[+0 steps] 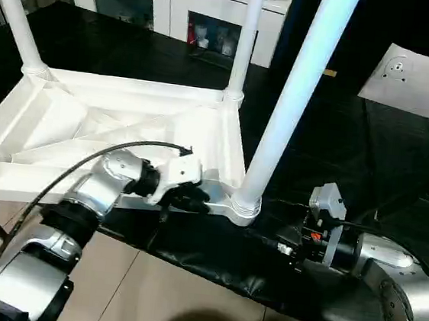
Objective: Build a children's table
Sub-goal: Rotate leg to tighten
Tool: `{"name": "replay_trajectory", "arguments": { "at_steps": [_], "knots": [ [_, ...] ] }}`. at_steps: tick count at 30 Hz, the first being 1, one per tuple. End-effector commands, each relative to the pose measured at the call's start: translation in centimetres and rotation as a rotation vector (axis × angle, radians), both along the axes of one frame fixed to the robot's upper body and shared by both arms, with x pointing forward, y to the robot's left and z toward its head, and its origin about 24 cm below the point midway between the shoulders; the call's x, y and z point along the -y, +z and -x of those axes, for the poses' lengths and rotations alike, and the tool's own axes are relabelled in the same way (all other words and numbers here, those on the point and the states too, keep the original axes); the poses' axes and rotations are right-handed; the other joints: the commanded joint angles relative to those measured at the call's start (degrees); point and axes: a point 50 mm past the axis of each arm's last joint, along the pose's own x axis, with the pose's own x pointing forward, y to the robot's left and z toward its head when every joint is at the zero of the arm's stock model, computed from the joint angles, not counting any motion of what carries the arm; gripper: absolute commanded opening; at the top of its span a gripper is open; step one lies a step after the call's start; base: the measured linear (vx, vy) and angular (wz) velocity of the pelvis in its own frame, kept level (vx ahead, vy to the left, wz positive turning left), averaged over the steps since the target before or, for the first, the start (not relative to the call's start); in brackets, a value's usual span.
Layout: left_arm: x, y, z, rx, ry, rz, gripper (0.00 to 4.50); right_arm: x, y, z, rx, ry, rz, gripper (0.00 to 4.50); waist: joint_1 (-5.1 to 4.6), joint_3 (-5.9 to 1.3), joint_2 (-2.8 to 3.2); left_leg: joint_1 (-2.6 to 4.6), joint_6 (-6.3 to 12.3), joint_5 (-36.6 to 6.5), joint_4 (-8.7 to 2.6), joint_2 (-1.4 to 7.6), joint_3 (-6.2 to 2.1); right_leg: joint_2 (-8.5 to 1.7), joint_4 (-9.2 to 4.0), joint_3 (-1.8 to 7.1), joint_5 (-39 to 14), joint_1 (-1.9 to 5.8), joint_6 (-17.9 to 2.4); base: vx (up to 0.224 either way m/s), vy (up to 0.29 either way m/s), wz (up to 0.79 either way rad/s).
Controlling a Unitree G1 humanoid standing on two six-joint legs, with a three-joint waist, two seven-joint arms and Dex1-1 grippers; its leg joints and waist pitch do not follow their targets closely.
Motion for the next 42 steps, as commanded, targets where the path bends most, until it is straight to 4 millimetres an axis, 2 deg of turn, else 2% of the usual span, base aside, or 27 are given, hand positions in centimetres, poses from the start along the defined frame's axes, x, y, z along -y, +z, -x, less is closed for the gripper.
{"name": "replay_trajectory", "arguments": {
  "at_steps": [1,5,6,9,13,15,17,18,19,21,22,24,25,26,28,30,32,35,38,42],
  "knots": [
    [-0.7,-0.6,0.2,-0.038,0.005,-0.05,0.51,-0.1,0.2,0.0,0.02,0.006,0.021,4.5,0.36,-3.46,-0.07,-1.11,4.47,-4.3,-3.9,2.46,-0.28,-4.77,-4.36,2.94,-18.2,4.12,-7.7,0.0,0.0,0.0],
    [-0.7,-0.7,0.3,-0.045,-0.002,-0.064,0.09,-0.1,0.2,-0.1,0.025,0.008,0.025,4.5,0.25,-3.45,-0.11,-1.09,4.63,-4.2,-3.86,2.48,-0.22,-4.82,-4.23,2.96,-16.9,4.15,-8.6,0.0,0.0,0.0],
    [-0.7,-0.7,0.4,-0.046,-0.007,-0.065,0.05,-0.2,0.2,-0.2,0.03,0.007,0.027,4.5,0.22,-3.46,-0.35,-1.15,4.66,-4.2,-3.82,2.43,-0.17,-4.82,-4.29,2.96,-17.3,4.2,-8.4,0.0,0.0,0.0],
    [-0.7,-0.8,0.5,-0.036,-0.028,-0.073,0.02,-0.2,0.3,-0.4,0.036,0.005,0.028,4.5,0.27,-3.37,-0.27,-1.12,4.58,-4.5,-3.87,2.41,-0.19,-4.81,-4.45,2.94,-19.2,4.12,-7.7,0.0,0.0,0.0],
    [-0.5,-0.8,0.8,-0.032,-0.09,-0.081,0.02,-0.1,0.5,-1.1,0.059,0.002,0.054,4.5,0.12,-3.51,-0.31,-1.14,4.55,-4.0,-3.82,2.42,-0.21,-4.81,-4.28,2.96,-18.5,4.09,-7.6,0.0,0.0,0.0],
    [-0.4,-0.7,0.9,-0.029,-0.105,-0.074,0.02,0.0,0.6,-1.2,0.061,0.007,0.063,4.5,0.09,-3.6,-0.22,-1.1,4.76,-3.1,-3.74,2.44,-0.19,-4.8,-4.02,2.99,-16.5,4.12,-8.5,0.0,0.0,0.0],
    [-0.3,-0.5,1.4,-0.026,-0.176,-0.061,0.02,0.2,0.8,-1.6,0.067,0.04,0.082,4.5,0.04,-3.68,-0.51,-1.21,5.08,-2.4,-3.68,2.51,-0.18,-4.79,-3.69,3.01,-14.1,4.26,-9.3,0.0,0.0,0.0],
    [-0.2,-0.4,1.7,-0.03,-0.223,-0.06,0.02,0.2,1.0,-1.8,0.072,0.06,0.082,4.5,0.09,-3.77,-0.21,-1.12,5.28,-1.8,-3.66,2.57,-0.16,-4.89,-3.5,3.09,-12.8,4.24,-9.9,0.0,0.0,0.0],
    [-0.2,-0.4,2.0,-0.033,-0.253,-0.059,0.02,0.2,1.1,-1.9,0.076,0.073,0.081,4.5,-0.02,-3.73,-0.45,-1.11,5.56,-2.0,-3.62,2.55,-0.04,-4.9,-3.57,3.09,-12.8,4.21,-10.3,0.0,0.0,0.0],
    [0.0,-0.3,2.4,-0.037,-0.306,-0.065,0.02,0.0,1.4,-2.0,0.064,0.112,0.054,4.5,0.12,-3.72,-0.28,-1.02,5.87,-1.7,-3.65,2.78,-0.08,-4.97,-3.29,3.11,-11.9,4.13,-10.9,0.0,0.0,0.0],
    [0.0,-0.3,2.6,-0.038,-0.344,-0.073,0.0,-0.1,1.4,-2.0,0.05,0.149,0.041,4.32,0.23,-3.69,-0.49,-0.86,6.09,-1.9,-3.62,2.89,-0.02,-4.97,-3.32,3.1,-11.7,4.0,-11.2,0.0,0.0,0.0],
    [0.0,-0.2,3.0,-0.041,-0.391,-0.078,0.0,-0.4,1.4,-1.8,0.025,0.212,0.032,4.32,0.61,-3.67,-0.37,-0.73,6.25,-2.2,-3.63,2.95,0.05,-5.06,-3.24,3.1,-11.9,3.95,-11.6,0.0,0.0,0.0],
    [0.0,-0.1,3.2,-0.044,-0.407,-0.08,0.0,-0.5,1.3,-1.7,0.012,0.246,0.034,4.04,0.73,-3.59,-0.29,-0.68,6.07,-2.5,-3.71,3.09,0.04,-5.05,-3.19,3.09,-12.1,3.9,-11.7,0.0,0.0,0.0],
    [0.0,-0.1,3.2,-0.042,-0.42,-0.088,0.0,-0.5,1.3,-1.6,0.003,0.27,0.037,4.04,0.81,-3.61,-0.39,-0.65,5.88,-2.5,-3.71,3.1,0.04,-5.05,-3.15,3.07,-12.1,3.95,-11.7,0.0,0.0,0.0],
    [-0.1,0.0,3.4,-0.045,-0.441,-0.092,0.0,-0.7,1.1,-1.4,-0.015,0.32,0.041,3.84,1.03,-3.57,-0.56,-0.79,5.62,-2.4,-3.72,3.06,0.03,-5.08,-3.18,3.06,-12.5,4.0,-11.3,0.0,0.0,0.0],
    [-0.2,0.1,3.6,-0.049,-0.455,-0.093,0.0,-1.0,1.1,-1.3,-0.037,0.355,0.031,3.84,1.12,-3.58,-0.7,-0.81,5.15,-3.0,-3.74,3.07,0.02,-5.21,-3.29,3.08,-13.9,4.08,-10.7,0.0,0.0,0.0],
    [-0.3,0.1,3.7,-0.054,-0.466,-0.096,0.0,-1.1,1.1,-1.2,-0.058,0.381,0.02,3.51,1.23,-3.56,-0.83,-0.85,4.72,-3.1,-3.72,2.96,0.05,-5.05,-3.35,3.07,-14.8,4.04,-10.2,0.0,0.0,0.0],
    [-0.4,0.2,3.8,-0.058,-0.475,-0.098,0.0,-1.2,1.1,-1.1,-0.076,0.408,0.02,3.42,1.32,-3.62,-0.75,-0.79,4.5,-2.5,-3.72,2.99,0.03,-5.01,-3.17,3.04,-14.3,3.96,-10.0,0.0,0.0,0.0],
    [-0.6,0.2,4.0,-0.064,-0.48,-0.1,0.0,-1.1,0.8,-1.2,-0.097,0.431,0.035,3.01,1.57,-3.7,-0.68,-0.74,4.36,-2.2,-3.65,3.01,0.09,-5.02,-3.12,3.04,-13.9,3.9,-10.2,0.0,0.0,0.0],
    [-0.7,0.1,4.2,-0.067,-0.478,-0.1,0.0,-1.3,0.6,-1.3,-0.096,0.43,0.037,2.93,1.85,-3.71,-0.77,-0.8,4.13,-1.7,-3.68,3.01,0.08,-4.95,-2.91,3.01,-12.1,3.96,-10.6,0.0,0.0,0.0]
  ]
}}
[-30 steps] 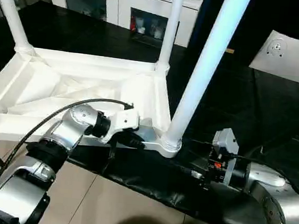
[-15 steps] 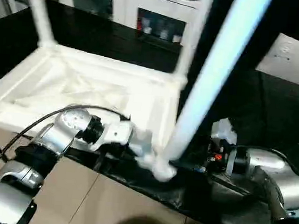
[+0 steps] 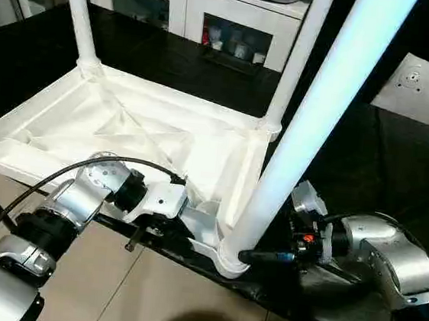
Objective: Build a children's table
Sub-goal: Rotate leg to tighten
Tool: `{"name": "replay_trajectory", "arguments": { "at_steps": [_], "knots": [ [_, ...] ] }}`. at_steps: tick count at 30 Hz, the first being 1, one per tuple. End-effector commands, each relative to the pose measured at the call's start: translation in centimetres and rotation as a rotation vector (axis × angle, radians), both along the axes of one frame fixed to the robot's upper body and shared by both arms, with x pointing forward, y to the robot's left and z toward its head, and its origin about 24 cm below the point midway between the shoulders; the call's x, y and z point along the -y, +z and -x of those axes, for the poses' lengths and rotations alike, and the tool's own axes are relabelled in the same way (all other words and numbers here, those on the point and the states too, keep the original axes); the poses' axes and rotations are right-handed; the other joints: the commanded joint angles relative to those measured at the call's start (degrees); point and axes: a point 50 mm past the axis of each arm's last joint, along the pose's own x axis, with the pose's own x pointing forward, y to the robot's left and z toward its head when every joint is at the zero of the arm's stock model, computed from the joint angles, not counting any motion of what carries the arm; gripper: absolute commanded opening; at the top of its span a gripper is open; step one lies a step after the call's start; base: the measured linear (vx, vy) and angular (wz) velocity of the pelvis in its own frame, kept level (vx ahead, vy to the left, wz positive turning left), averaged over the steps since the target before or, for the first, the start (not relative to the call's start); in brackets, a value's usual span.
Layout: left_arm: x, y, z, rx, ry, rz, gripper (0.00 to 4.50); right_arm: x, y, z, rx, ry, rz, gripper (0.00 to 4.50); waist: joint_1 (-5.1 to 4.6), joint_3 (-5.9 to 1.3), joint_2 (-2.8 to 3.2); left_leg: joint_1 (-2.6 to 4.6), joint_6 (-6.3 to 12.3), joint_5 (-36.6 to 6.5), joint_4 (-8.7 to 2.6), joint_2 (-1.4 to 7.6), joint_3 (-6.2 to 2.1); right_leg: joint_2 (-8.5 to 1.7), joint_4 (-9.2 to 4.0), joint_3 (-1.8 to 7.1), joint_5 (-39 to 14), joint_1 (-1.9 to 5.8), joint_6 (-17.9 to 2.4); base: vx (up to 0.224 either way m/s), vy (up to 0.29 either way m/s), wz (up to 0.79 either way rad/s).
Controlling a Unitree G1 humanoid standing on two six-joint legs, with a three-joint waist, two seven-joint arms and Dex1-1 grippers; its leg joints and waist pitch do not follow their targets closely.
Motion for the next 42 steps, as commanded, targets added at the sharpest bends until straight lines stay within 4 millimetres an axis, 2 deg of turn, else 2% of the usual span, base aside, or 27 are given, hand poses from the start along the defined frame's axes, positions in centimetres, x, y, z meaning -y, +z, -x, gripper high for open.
{"name": "replay_trajectory", "arguments": {
  "at_steps": [1,3,6,10,11,13,14,15,16,17,18,19,20,21,22,24,25,27,29,30,31,33,35,36,37,39,42],
  "knots": [
    [0.5,-0.5,0.7,-0.023,-0.075,-0.038,0.0,0.0,0.1,-0.3,0.011,0.008,0.014,2.62,-0.2,-3.67,-0.09,-0.65,3.86,-1.8,-3.81,2.88,0.01,-4.89,-3.0,3.09,-12.2,4.08,-10.2,0.0,0.0,0.0],
    [0.5,-0.5,0.8,-0.025,-0.067,-0.033,0.0,-0.1,0.1,-0.2,0.008,0.009,0.013,2.55,-0.15,-3.65,-0.06,-0.64,3.76,-1.8,-3.81,2.83,0.05,-4.87,-3.1,3.09,-12.6,4.06,-10.0,0.0,0.0,0.0],
    [0.6,-0.6,0.5,-0.026,-0.034,-0.016,0.0,-0.3,0.0,-0.1,-0.005,0.012,-0.001,2.19,-0.14,-3.72,-0.02,-0.66,3.68,-1.5,-3.78,2.82,0.04,-4.83,-3.02,3.09,-12.2,4.11,-9.9,0.0,0.0,0.0],
    [0.6,-0.6,0.4,-0.029,-0.023,-0.01,0.0,-0.4,0.0,-0.1,-0.009,0.013,-0.007,2.04,-0.19,-3.63,-0.15,-0.63,3.62,-2.1,-3.8,2.8,0.06,-4.8,-3.17,3.09,-13.2,4.05,-9.7,0.0,0.0,0.0],
    [0.8,-0.6,0.2,-0.029,0.006,-0.002,0.0,-0.5,0.0,0.1,-0.018,0.007,-0.017,2.04,-0.19,-3.65,0.09,-0.57,3.55,-2.3,-3.8,2.77,0.07,-4.81,-3.23,3.11,-13.6,4.04,-9.6,0.0,0.0,0.0],
    [1.3,-0.9,-0.6,-0.021,0.096,0.002,0.0,-0.8,0.0,0.2,-0.029,-0.034,-0.035,2.01,-0.34,-3.56,0.12,-0.52,3.44,-2.3,-3.79,2.71,0.19,-4.57,-3.46,3.16,-13.9,3.98,-9.4,0.0,0.0,0.0],
    [1.7,-1.1,-1.1,-0.013,0.153,0.002,0.0,-1.0,-0.1,0.1,-0.02,-0.072,-0.033,2.0,-0.27,-3.43,0.04,-0.33,3.2,-3.5,-3.85,2.68,0.18,-4.65,-3.76,3.08,-16.0,3.86,-8.9,0.0,0.0,0.0],
    [2.4,-1.3,-2.0,0.0,0.253,0.016,0.0,-1.6,-0.4,-0.4,0.015,-0.168,-0.012,2.0,-0.41,-3.26,0.1,-0.33,3.13,-4.2,-3.89,2.58,0.3,-4.54,-4.18,3.1,-17.9,3.73,-8.2,0.0,0.0,0.0],
    [2.7,-1.3,-2.3,0.003,0.282,0.021,0.0,-1.8,-0.5,-0.5,0.026,-0.198,-0.005,2.0,-0.3,-2.94,0.14,0.57,2.11,-6.8,-3.85,2.49,0.51,-4.4,-4.99,3.02,-22.6,2.94,-7.2,0.0,0.0,0.0],
    [2.7,-1.3,-2.3,0.003,0.282,0.021,0.0,-1.8,-0.5,-0.5,0.026,-0.198,-0.005,2.0,-0.69,-2.7,-0.15,0.32,1.3,-9.1,-3.99,2.1,0.2,-4.58,-5.58,2.6,-29.7,3.45,-4.8,0.0,0.0,0.0],
    [3.0,-1.3,-2.6,0.005,0.32,0.037,0.0,-2.0,-0.6,-0.8,0.048,-0.24,0.007,1.98,-0.79,-2.66,-0.21,0.01,1.14,-9.5,-4.1,2.04,0.03,-4.81,-5.9,2.46,-32.9,3.78,-3.2,0.0,0.0,0.0],
    [3.6,-1.0,-3.2,0.007,0.384,0.074,0.0,-2.6,-0.8,-1.6,0.065,-0.348,0.023,1.95,-1.02,-2.66,0.54,0.42,0.57,-10.2,-4.0,1.97,0.04,-4.78,-6.45,2.43,-36.1,3.18,-1.3,0.0,0.0,0.0],
    [4.0,-0.8,-3.5,0.006,0.417,0.096,0.0,-2.9,-0.9,-2.1,0.069,-0.411,0.032,1.94,-1.51,-2.85,0.06,0.32,0.35,-10.7,-3.89,1.71,-0.19,-4.73,-6.84,2.01,-37.4,3.36,-0.1,0.0,0.0,0.0],
    [4.3,-0.6,-3.8,0.006,0.452,0.111,0.0,-3.1,-1.1,-2.5,0.066,-0.471,0.038,1.94,-1.98,-2.92,-0.19,-0.04,0.08,-10.4,-4.01,1.75,-0.33,-4.66,-6.61,1.95,-37.2,3.55,0.1,0.0,0.0,0.0],
    [4.3,-0.6,-3.8,0.006,0.452,0.111,0.0,-3.1,-1.1,-2.5,0.066,-0.471,0.038,1.91,-2.56,-3.08,-0.1,-0.34,0.22,-10.3,-4.07,1.61,-0.51,-4.6,-6.73,1.67,-36.8,3.76,0.5,0.0,0.0,0.0],
    [4.6,-0.2,-4.5,0.016,0.532,0.126,0.0,-4.0,-1.1,-3.4,0.051,-0.588,0.03,1.91,-3.13,-3.22,0.29,-0.03,1.01,-10.0,-4.21,1.99,-0.5,-4.66,-6.55,1.92,-33.3,3.6,-0.9,0.0,0.0,0.0],
    [4.7,0.1,-5.2,0.033,0.604,0.136,0.0,-4.9,-1.1,-4.0,0.031,-0.685,0.033,1.91,-3.51,-3.29,0.35,-0.28,1.15,-9.8,-4.38,2.04,-0.56,-4.56,-6.31,1.9,-30.8,3.73,-2.2,0.0,0.0,0.0],
    [4.7,0.4,-5.7,0.054,0.657,0.144,0.0,-5.7,-1.1,-4.2,0.017,-0.73,0.038,1.91,-3.86,-3.44,0.54,-0.18,0.77,-9.7,-4.47,2.09,-0.65,-4.6,-5.91,2.05,-28.1,3.71,-3.6,0.0,0.0,0.0],
    [4.8,0.6,-6.1,0.075,0.702,0.146,0.0,-7.0,-0.8,-4.3,0.017,-0.752,0.017,1.91,-4.18,-3.52,0.53,-0.16,1.22,-8.7,-4.41,2.23,-0.41,-4.63,-5.47,2.49,-23.6,3.76,-5.8,0.0,0.0,0.0],
    [4.8,0.6,-6.1,0.075,0.702,0.146,0.0,-7.0,-0.8,-4.3,0.017,-0.752,0.017,1.91,-4.14,-3.57,0.57,-0.13,1.45,-8.1,-4.35,2.25,-0.3,-4.64,-5.37,2.63,-22.3,3.74,-6.3,0.0,0.0,0.0],
    [4.8,0.6,-6.1,0.09,0.708,0.144,0.0,-7.5,-0.6,-4.2,0.02,-0.742,-0.003,2.45,-4.13,-3.66,0.59,-0.2,1.93,-7.0,-4.33,2.35,-0.23,-4.64,-4.97,2.79,-19.1,3.89,-7.5,0.0,0.0,0.0],
    [4.6,0.7,-6.1,0.115,0.701,0.133,0.0,-7.7,-0.5,-4.0,0.035,-0.746,-0.036,2.59,-4.14,-3.77,0.55,-0.35,2.62,-5.5,-4.23,2.41,-0.15,-4.71,-4.48,2.94,-15.6,4.08,-9.1,0.0,0.0,0.0],
    [4.5,0.7,-6.1,0.113,0.702,0.141,0.0,-7.5,-0.5,-4.0,0.037,-0.754,-0.047,2.66,-4.02,-3.94,0.61,-0.47,3.2,-3.6,-4.15,2.41,-0.04,-4.86,-4.0,3.08,-11.9,4.37,-10.7,0.0,0.0,0.0],
    [4.1,0.7,-6.0,0.124,0.686,0.132,0.0,-7.2,-0.5,-3.9,0.04,-0.759,-0.051,2.78,-3.94,-3.97,0.6,-0.52,3.39,-3.2,-4.12,2.35,0.02,-4.84,-3.97,3.1,-11.3,4.44,-10.9,0.0,0.0,0.0],
    [3.9,0.6,-5.9,0.133,0.674,0.125,0.0,-6.9,-0.5,-3.8,0.042,-0.762,-0.054,2.97,-3.77,-3.98,1.21,-0.55,3.58,-2.4,-4.15,2.38,-0.07,-4.81,-3.71,3.12,-9.7,4.5,-11.4,0.0,0.0,0.0],
    [3.4,0.6,-5.4,0.138,0.612,0.132,0.0,-5.9,-0.2,-3.6,0.076,-0.745,-0.062,3.01,-3.73,-3.96,1.2,-0.6,3.95,-2.6,-4.19,2.54,-0.1,-4.73,-3.69,3.09,-8.2,4.6,-11.8,0.0,0.0,0.0],
    [3.2,0.5,-4.6,0.125,0.519,0.153,0.0,-4.2,-0.2,-3.1,0.129,-0.702,-0.046,3.38,-3.5,-3.94,1.08,-0.72,4.72,-2.3,-4.06,2.54,0.04,-4.8,-3.53,3.14,-7.4,4.74,-12.3,0.0,0.0,0.0]
  ]
}}
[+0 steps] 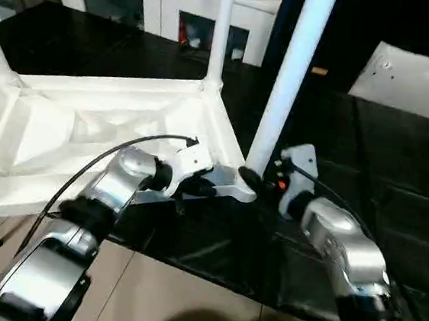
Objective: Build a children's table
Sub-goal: Rotate leg to tighten
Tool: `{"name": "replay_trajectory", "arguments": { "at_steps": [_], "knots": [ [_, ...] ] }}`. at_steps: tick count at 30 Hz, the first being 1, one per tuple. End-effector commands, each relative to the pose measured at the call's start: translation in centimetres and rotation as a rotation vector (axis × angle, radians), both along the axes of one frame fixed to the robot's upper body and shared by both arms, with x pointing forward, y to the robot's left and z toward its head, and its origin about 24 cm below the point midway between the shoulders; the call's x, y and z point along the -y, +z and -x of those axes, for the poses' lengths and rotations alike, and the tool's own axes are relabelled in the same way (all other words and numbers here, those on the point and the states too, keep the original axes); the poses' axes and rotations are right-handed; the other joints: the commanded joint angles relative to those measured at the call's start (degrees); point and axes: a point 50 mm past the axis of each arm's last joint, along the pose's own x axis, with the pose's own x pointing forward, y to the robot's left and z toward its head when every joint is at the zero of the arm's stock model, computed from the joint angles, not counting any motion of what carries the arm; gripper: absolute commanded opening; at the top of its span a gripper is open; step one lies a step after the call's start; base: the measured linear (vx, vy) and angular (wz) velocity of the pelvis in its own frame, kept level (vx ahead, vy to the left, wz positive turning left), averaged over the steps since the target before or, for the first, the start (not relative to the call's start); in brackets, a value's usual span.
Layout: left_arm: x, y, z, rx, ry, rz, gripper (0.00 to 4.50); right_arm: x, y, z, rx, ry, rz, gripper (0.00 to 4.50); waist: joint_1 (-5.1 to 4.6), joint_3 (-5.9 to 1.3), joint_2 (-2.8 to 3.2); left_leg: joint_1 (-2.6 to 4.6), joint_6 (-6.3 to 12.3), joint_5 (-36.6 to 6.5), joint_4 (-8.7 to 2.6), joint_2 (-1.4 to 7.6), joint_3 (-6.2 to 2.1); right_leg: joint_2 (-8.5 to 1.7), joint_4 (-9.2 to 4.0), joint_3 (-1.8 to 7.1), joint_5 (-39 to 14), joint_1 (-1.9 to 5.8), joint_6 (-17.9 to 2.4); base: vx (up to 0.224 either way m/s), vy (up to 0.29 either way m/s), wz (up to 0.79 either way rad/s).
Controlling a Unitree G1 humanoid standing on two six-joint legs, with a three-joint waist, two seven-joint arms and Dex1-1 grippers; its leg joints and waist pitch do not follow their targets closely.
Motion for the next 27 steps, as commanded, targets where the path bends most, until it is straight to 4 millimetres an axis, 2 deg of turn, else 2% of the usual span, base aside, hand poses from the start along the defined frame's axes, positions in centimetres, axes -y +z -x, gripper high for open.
{"name": "replay_trajectory", "arguments": {
  "at_steps": [1,5,9,12,19,24,27],
  "knots": [
    [0.3,0.9,0.1,0.051,-0.052,0.043,0.0,-1.0,0.5,1.0,0.029,0.153,-0.023,3.47,0.44,-3.9,0.24,-0.85,4.53,-2.9,-3.63,2.4,-0.28,-4.83,-2.67,3.1,-8.9,4.46,-12.3,0.0,0.0,0.0],
    [-0.3,0.4,1.1,0.017,-0.171,0.021,0.0,1.6,0.8,1.9,0.053,0.24,0.011,3.82,1.02,-3.58,0.3,-0.62,4.43,-5.7,-3.75,2.52,-0.17,-4.89,-3.44,3.08,-15.5,4.15,-10.1,0.0,0.0,0.0],
    [-0.6,0.3,1.6,-0.006,-0.226,0.018,0.0,2.7,1.0,2.5,0.058,0.317,0.027,4.13,1.18,-3.49,0.21,-0.6,3.89,-6.9,-3.81,2.61,-0.2,-4.88,-3.57,2.99,-17.8,3.9,-9.4,0.0,0.0,0.0],
    [-0.9,0.2,2.2,-0.035,-0.314,0.0,0.0,3.7,1.3,3.2,0.041,0.43,0.037,4.32,1.25,-3.49,0.0,-0.59,4.37,-6.7,-3.76,2.68,-0.15,-4.79,-3.5,3.02,-17.1,3.82,-9.8,0.0,0.0,0.0],
    [-0.9,0.3,3.5,-0.085,-0.488,-0.025,0.0,4.5,1.6,3.7,0.004,0.647,0.067,4.32,1.81,-3.63,0.02,-0.48,4.74,-6.0,-3.6,2.81,0.02,-4.95,-3.2,2.96,-16.2,3.71,-10.8,0.0,0.0,0.0],
    [-0.6,0.3,3.9,-0.092,-0.549,-0.041,0.0,4.4,1.5,4.0,-0.031,0.72,0.061,3.86,2.64,-3.6,0.07,-0.32,4.64,-5.6,-3.58,3.0,0.24,-4.84,-3.08,2.96,-15.3,3.6,-11.2,0.0,0.0,0.0],
    [-0.4,0.3,4.1,-0.093,-0.593,-0.056,0.0,4.3,1.3,4.1,-0.056,0.772,0.071,3.56,3.03,-3.62,0.01,-0.43,4.17,-5.8,-3.58,3.04,0.24,-4.85,-3.11,2.87,-16.6,3.68,-10.3,0.0,0.0,0.0]
  ]
}}
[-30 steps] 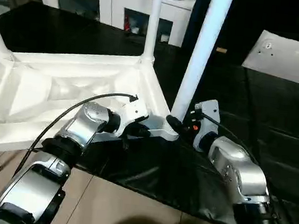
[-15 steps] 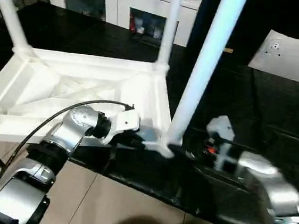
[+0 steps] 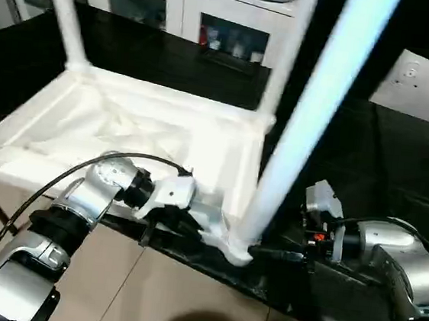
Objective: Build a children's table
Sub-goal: Rotate leg to tighten
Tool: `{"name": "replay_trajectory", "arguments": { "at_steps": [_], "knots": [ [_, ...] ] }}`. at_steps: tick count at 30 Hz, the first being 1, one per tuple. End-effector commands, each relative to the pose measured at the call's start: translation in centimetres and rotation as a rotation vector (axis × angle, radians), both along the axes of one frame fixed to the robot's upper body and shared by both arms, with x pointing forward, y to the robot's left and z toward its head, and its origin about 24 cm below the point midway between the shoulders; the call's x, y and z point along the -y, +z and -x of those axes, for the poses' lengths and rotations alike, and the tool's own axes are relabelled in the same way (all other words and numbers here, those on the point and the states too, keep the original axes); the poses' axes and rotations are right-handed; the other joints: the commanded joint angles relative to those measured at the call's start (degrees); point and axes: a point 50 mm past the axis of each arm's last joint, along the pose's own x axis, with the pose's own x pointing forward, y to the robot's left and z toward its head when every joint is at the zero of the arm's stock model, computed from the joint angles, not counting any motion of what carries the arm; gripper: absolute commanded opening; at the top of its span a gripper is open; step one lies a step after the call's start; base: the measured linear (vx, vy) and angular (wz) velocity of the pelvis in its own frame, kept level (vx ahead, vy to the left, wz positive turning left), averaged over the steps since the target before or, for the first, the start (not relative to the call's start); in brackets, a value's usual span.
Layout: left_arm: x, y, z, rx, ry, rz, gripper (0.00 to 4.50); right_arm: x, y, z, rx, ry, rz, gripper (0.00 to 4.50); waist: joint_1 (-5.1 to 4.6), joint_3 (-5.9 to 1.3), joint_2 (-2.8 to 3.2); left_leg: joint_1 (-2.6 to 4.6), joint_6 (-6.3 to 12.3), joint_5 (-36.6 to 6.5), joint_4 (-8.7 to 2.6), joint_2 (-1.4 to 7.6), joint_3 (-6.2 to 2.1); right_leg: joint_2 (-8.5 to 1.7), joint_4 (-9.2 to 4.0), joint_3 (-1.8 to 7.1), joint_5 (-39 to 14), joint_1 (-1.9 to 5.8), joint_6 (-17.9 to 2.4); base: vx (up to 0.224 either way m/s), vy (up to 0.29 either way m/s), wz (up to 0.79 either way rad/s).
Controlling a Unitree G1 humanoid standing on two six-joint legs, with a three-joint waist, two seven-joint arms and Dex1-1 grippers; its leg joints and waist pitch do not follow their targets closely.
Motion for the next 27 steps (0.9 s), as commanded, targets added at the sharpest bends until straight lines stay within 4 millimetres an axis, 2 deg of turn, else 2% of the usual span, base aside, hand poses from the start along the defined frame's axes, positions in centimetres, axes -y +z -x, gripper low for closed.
{"name": "replay_trajectory", "arguments": {
  "at_steps": [1,2,6,10,15,18,19,21,24,26,27],
  "knots": [
    [1.3,0.3,0.5,0.017,-0.117,-0.013,0.0,0.1,0.2,-0.1,0.004,0.03,0.017,3.56,-0.02,-3.64,0.0,-0.35,4.05,-5.6,-3.94,2.66,-0.27,-4.78,-3.28,2.86,-16.8,3.65,-10.1,0.0,0.0,0.0],
    [1.4,0.4,0.5,0.018,-0.124,-0.013,0.0,0.1,0.1,-0.2,0.002,0.043,0.024,3.37,0.13,-3.65,-0.2,-0.41,4.01,-5.6,-3.88,2.6,-0.21,-4.78,-3.29,2.89,-17.0,3.65,-9.8,0.0,0.0,0.0],
    [1.5,0.5,0.5,0.018,-0.136,-0.013,0.0,0.1,0.0,-0.3,-0.005,0.069,0.035,3.06,0.68,-3.71,-0.13,-0.24,3.68,-5.2,-3.85,2.7,-0.14,-4.74,-3.07,2.9,-16.3,3.52,-10.1,0.0,0.0,0.0],
    [1.3,0.4,0.7,0.017,-0.145,-0.023,0.0,0.0,-0.1,-0.4,-0.014,0.081,0.036,2.77,0.72,-3.76,-0.17,-0.42,3.61,-4.8,-3.86,2.65,-0.21,-4.74,-2.88,2.85,-15.4,3.68,-10.1,0.0,0.0,0.0],
    [1.2,0.2,0.8,0.007,-0.14,-0.02,0.0,-0.2,-0.3,-0.5,-0.028,0.08,0.025,2.45,0.84,-3.73,-0.09,-0.31,3.34,-5.3,-3.84,2.68,-0.13,-4.73,-3.03,2.85,-16.4,3.59,-10.0,0.0,0.0,0.0],
    [1.1,0.2,0.8,-0.009,-0.114,-0.004,0.0,-0.4,-0.4,-0.3,-0.042,0.076,0.015,2.17,0.82,-3.75,0.26,-0.32,3.0,-5.5,-3.89,2.69,-0.18,-4.69,-2.97,2.83,-15.8,3.64,-10.0,0.0,0.0,0.0],
    [1.2,0.2,0.6,-0.012,-0.081,0.011,0.0,-0.6,-0.4,-0.3,-0.056,0.06,-0.005,2.06,0.79,-3.77,0.15,-0.33,3.01,-5.4,-3.87,2.67,-0.17,-4.64,-2.98,2.81,-15.5,3.65,-10.1,0.0,0.0,0.0],
    [1.2,0.2,0.4,-0.015,-0.045,0.022,0.0,-0.8,-0.3,-0.3,-0.067,0.028,-0.027,2.03,0.8,-3.75,0.55,-0.37,2.88,-5.3,-3.91,2.65,-0.18,-4.59,-2.97,2.8,-14.8,3.72,-10.4,0.0,0.0,0.0],
    [1.2,0.2,-0.5,0.0,0.078,0.033,0.0,-1.6,-0.6,-0.5,-0.059,-0.1,-0.049,1.98,0.75,-3.67,0.65,-0.35,2.3,-6.3,-3.99,2.57,-0.23,-4.53,-3.26,2.79,-16.3,3.74,-9.7,0.0,0.0,0.0],
    [1.3,0.2,-0.8,0.01,0.116,0.033,0.0,-1.9,-0.7,-0.7,-0.047,-0.146,-0.043,1.97,0.33,-3.51,0.48,-0.18,1.21,-8.3,-4.01,2.07,-0.32,-4.55,-4.07,2.57,-22.1,3.55,-7.6,0.0,0.0,0.0],
    [1.4,0.1,-1.5,0.014,0.219,0.033,0.0,-2.7,-1.2,-1.3,-0.017,-0.268,-0.016,1.97,0.23,-3.44,0.67,-0.21,0.95,-8.6,-4.05,1.96,-0.37,-4.53,-4.21,2.54,-23.9,3.52,-6.9,0.0,0.0,0.0]
  ]
}}
